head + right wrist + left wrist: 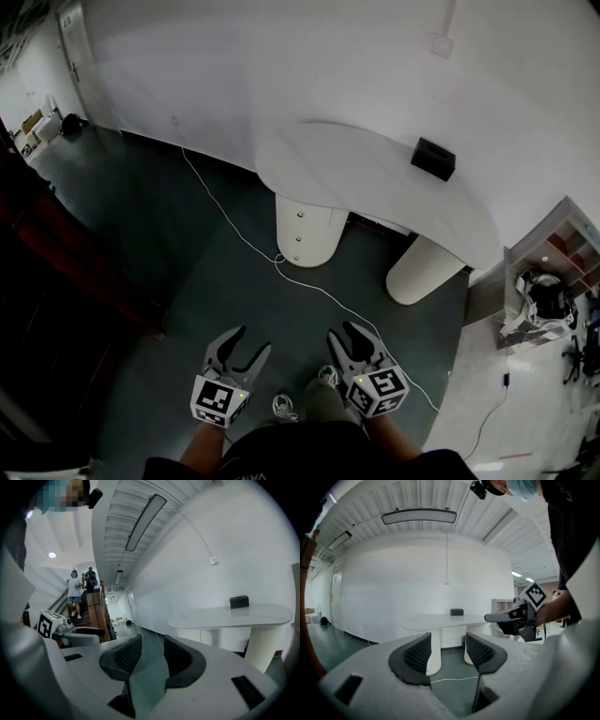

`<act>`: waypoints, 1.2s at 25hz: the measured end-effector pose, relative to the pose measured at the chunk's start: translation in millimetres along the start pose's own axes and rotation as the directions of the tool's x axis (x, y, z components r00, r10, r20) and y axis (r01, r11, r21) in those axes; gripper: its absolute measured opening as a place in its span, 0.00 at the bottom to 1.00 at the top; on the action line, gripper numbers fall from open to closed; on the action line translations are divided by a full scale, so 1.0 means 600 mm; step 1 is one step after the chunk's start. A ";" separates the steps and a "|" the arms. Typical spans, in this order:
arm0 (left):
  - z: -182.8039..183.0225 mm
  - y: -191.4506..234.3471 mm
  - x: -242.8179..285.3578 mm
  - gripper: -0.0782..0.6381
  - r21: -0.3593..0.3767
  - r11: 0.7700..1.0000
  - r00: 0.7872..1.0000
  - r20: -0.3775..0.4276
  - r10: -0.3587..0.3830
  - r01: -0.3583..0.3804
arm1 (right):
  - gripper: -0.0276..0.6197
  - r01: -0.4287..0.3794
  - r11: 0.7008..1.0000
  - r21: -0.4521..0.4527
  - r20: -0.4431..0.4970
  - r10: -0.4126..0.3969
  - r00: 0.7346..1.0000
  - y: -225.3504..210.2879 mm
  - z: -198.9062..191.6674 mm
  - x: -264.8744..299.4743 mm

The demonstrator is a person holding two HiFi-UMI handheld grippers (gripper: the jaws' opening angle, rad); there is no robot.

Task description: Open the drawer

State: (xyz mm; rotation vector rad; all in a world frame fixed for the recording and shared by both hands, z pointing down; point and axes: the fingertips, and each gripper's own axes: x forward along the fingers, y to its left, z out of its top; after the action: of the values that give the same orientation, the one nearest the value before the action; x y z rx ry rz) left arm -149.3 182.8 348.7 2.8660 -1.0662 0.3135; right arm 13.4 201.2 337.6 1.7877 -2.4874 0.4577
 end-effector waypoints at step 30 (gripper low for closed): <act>-0.053 0.211 0.433 0.43 -0.014 0.987 0.985 -0.069 0.156 -0.157 | 0.23 -0.166 0.985 -0.053 -0.099 0.160 0.982 -0.285 0.050 0.373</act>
State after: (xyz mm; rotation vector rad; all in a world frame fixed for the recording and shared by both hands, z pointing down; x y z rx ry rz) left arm -45.1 -74.8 434.0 2.7384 -1.2765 0.4039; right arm 102.9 -62.1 391.2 1.5106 -2.5635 0.4578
